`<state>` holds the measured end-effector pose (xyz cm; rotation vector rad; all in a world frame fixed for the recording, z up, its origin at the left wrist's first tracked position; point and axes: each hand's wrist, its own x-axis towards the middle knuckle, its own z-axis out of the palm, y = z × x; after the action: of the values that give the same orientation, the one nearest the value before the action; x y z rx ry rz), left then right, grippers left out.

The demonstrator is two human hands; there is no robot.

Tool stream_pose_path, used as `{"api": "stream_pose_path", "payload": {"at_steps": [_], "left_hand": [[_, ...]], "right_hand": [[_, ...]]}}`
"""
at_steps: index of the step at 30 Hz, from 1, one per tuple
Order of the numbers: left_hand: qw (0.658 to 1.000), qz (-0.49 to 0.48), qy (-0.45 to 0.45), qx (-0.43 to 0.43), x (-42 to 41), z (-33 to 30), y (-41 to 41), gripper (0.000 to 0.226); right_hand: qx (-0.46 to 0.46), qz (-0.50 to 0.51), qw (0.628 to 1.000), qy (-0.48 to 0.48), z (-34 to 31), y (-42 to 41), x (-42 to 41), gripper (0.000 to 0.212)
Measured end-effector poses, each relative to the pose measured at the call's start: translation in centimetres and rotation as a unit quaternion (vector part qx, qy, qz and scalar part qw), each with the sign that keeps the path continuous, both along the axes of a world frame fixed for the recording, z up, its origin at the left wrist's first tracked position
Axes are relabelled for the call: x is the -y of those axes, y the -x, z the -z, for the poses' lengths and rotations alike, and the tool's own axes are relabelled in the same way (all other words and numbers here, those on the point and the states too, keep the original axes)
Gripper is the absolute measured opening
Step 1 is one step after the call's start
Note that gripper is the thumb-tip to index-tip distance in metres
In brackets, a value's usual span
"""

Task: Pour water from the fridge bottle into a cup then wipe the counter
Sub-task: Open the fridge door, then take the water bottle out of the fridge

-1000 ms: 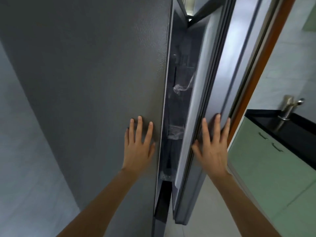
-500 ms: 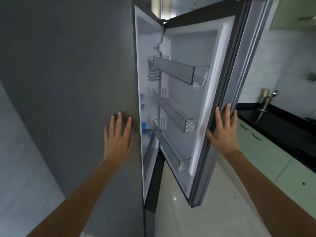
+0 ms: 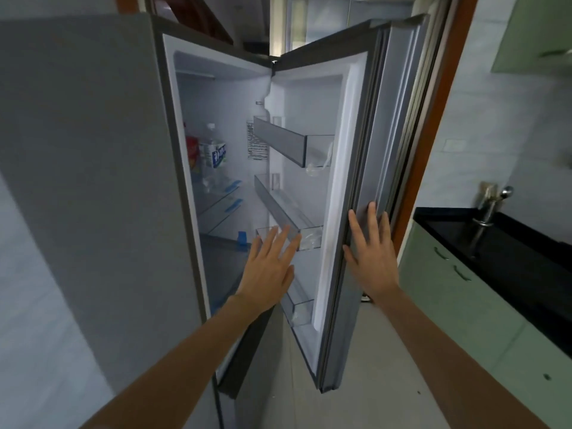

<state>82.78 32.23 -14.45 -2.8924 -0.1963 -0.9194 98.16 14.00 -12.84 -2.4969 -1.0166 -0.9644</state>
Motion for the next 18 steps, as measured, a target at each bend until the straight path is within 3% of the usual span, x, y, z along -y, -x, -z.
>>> {"api": "stream_pose_path", "payload": {"at_steps": [8, 18], "left_hand": [[0.999, -0.002, -0.001, -0.041, 2.1, -0.3, -6.6, 0.066], [0.993, 0.104, -0.051, 0.037, 4.5, 0.6, -16.3, 0.052]], "right_hand": [[0.022, 0.015, 1.000, 0.010, 0.0, -4.0, 3.0, 0.072], [0.057, 0.050, 0.997, -0.032, 1.0, -13.2, 6.1, 0.068]]}}
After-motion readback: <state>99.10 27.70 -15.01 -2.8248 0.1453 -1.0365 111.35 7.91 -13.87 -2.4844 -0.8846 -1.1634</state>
